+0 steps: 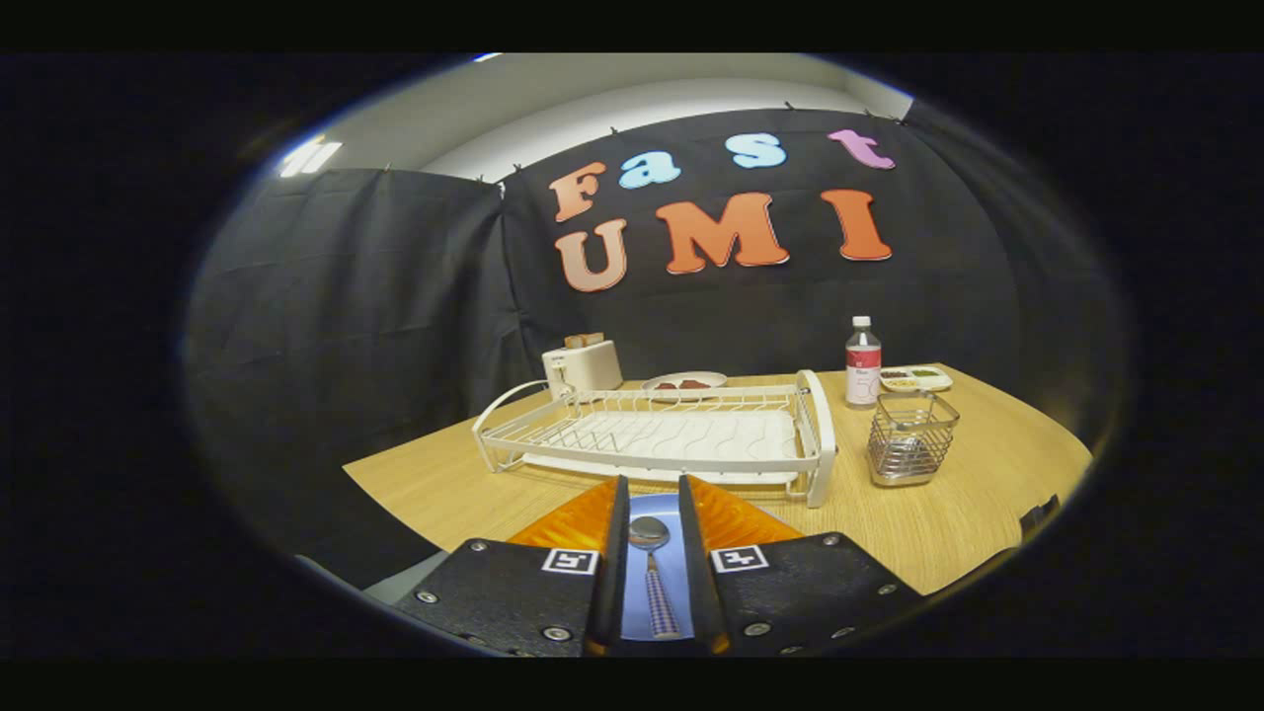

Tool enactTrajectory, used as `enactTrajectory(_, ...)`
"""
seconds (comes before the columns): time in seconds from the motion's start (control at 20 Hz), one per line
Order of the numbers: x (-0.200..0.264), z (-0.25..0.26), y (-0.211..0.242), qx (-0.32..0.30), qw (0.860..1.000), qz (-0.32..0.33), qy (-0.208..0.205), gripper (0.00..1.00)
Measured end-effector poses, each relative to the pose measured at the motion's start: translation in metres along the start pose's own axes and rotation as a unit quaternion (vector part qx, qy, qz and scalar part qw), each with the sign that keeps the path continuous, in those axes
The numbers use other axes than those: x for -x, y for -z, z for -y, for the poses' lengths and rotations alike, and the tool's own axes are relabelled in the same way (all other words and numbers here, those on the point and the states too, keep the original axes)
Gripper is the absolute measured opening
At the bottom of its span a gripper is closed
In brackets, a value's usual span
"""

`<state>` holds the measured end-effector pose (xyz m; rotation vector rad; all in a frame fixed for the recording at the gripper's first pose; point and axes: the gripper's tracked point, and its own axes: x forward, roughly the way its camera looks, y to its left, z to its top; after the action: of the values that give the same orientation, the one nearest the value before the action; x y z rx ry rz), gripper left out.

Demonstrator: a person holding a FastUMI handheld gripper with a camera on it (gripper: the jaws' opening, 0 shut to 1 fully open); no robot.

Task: Take the plate from the dish rack, then take the spoon from the basket and place it into the plate.

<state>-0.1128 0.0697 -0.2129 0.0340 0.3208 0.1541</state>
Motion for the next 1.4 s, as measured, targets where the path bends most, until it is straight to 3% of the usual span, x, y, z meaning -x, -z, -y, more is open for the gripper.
enactTrajectory(0.5,0.034,0.023,-0.122,0.027,0.994,0.077,0.067,0.61)
enactTrajectory(0.8,0.067,0.022,-0.188,0.041,0.986,0.135,0.092,0.75)
enactTrajectory(1.05,0.091,-0.010,-0.189,0.083,0.981,0.160,0.069,0.82)
enactTrajectory(1.25,0.102,-0.010,-0.189,0.117,0.974,0.166,0.103,0.86)
enactTrajectory(1.4,0.101,-0.020,-0.187,0.104,0.977,0.162,0.093,0.88)
